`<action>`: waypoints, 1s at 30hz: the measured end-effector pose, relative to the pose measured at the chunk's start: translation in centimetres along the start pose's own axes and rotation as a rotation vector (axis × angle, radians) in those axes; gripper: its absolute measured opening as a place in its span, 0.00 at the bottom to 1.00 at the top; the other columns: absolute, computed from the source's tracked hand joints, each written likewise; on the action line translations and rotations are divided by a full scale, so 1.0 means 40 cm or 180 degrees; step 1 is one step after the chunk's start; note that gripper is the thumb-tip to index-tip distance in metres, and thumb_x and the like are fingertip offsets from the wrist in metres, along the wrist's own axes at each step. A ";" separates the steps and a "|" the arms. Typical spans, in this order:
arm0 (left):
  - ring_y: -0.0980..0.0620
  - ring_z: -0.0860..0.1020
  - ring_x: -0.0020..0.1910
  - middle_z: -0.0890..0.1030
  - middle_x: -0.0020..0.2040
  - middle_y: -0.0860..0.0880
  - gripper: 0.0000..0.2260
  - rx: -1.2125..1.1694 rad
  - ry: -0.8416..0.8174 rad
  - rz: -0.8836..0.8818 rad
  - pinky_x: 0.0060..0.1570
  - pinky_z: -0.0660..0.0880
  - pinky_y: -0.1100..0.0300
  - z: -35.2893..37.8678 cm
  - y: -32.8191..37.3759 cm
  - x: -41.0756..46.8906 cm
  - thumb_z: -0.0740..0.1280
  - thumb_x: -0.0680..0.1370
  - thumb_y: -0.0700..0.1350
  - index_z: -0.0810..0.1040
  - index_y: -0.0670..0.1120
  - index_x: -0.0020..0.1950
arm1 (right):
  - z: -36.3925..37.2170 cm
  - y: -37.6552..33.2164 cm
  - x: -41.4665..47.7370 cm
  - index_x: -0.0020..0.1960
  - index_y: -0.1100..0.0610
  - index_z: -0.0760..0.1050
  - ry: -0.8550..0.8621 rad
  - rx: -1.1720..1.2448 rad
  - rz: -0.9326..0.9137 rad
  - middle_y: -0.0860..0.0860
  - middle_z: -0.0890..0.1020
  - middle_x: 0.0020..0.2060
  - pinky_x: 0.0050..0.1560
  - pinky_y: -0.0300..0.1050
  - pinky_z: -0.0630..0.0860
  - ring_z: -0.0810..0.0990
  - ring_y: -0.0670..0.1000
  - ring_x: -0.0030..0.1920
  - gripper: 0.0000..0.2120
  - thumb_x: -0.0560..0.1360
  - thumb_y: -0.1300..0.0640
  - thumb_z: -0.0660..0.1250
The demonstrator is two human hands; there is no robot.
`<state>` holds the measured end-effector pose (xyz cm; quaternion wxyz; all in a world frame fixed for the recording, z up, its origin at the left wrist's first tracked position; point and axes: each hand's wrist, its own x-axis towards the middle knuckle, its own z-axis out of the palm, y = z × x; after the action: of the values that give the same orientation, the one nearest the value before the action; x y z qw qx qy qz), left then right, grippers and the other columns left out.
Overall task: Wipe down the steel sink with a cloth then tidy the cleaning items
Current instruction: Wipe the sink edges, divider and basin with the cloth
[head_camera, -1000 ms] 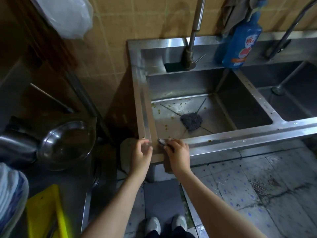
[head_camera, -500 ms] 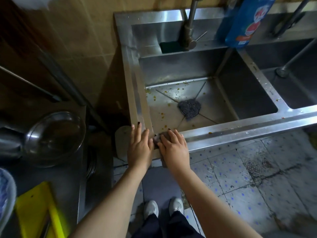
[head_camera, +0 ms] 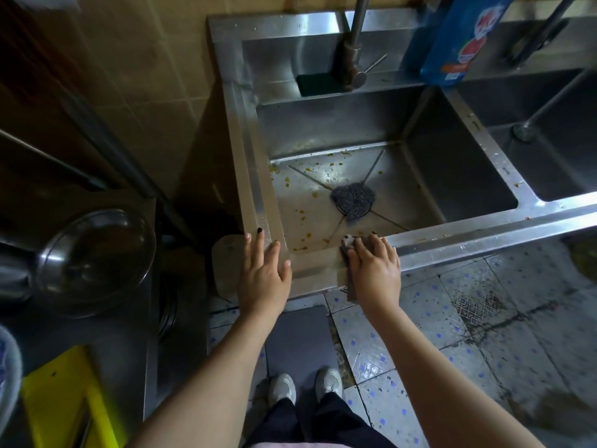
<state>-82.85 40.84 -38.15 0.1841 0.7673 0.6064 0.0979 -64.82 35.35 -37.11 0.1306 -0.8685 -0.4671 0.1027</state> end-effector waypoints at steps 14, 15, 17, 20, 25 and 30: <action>0.47 0.46 0.76 0.54 0.77 0.48 0.20 0.0040 0.0091 -0.0063 0.72 0.48 0.56 0.003 0.004 0.000 0.58 0.79 0.51 0.67 0.48 0.71 | 0.041 -0.122 -0.067 0.49 0.55 0.83 -0.0146 -0.0060 -0.0772 0.57 0.83 0.51 0.57 0.57 0.76 0.80 0.60 0.54 0.20 0.73 0.47 0.56; 0.48 0.44 0.76 0.52 0.77 0.49 0.21 0.0077 0.0061 -0.0081 0.72 0.47 0.57 -0.001 0.006 -0.001 0.57 0.79 0.52 0.65 0.49 0.72 | 0.038 -0.108 -0.059 0.49 0.56 0.83 -0.0144 -0.0042 -0.0741 0.57 0.83 0.51 0.57 0.57 0.76 0.80 0.61 0.54 0.20 0.74 0.47 0.56; 0.50 0.42 0.76 0.50 0.77 0.50 0.21 0.0094 -0.0020 -0.0105 0.72 0.45 0.57 -0.009 0.010 -0.004 0.55 0.80 0.53 0.63 0.50 0.72 | 0.024 -0.074 -0.041 0.50 0.56 0.83 -0.0098 0.0000 -0.0630 0.57 0.82 0.53 0.59 0.58 0.75 0.79 0.62 0.56 0.20 0.74 0.47 0.56; 0.50 0.41 0.76 0.49 0.77 0.50 0.22 0.0090 -0.0061 -0.0087 0.72 0.42 0.58 -0.016 0.011 -0.005 0.55 0.80 0.54 0.63 0.50 0.73 | -0.005 -0.008 -0.010 0.57 0.56 0.80 0.0025 0.0050 -0.0354 0.58 0.79 0.59 0.65 0.57 0.69 0.74 0.62 0.62 0.20 0.75 0.46 0.57; 0.49 0.42 0.76 0.49 0.77 0.50 0.22 0.0107 -0.0041 -0.0070 0.72 0.42 0.58 -0.013 0.009 -0.004 0.55 0.80 0.55 0.63 0.50 0.73 | -0.031 0.051 0.023 0.66 0.54 0.74 0.0049 -0.0034 0.0054 0.55 0.71 0.68 0.72 0.51 0.54 0.61 0.59 0.71 0.18 0.79 0.49 0.58; 0.48 0.42 0.76 0.50 0.77 0.49 0.22 0.0090 -0.0010 -0.0046 0.72 0.45 0.57 -0.010 0.009 -0.005 0.53 0.80 0.54 0.63 0.50 0.73 | -0.009 -0.020 -0.010 0.62 0.55 0.76 0.0025 -0.0082 0.0140 0.56 0.72 0.66 0.72 0.53 0.55 0.63 0.60 0.69 0.22 0.78 0.46 0.51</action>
<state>-82.74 40.66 -37.62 0.1749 0.7656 0.6130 0.0868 -65.58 35.39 -36.47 0.1189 -0.8806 -0.4485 0.0962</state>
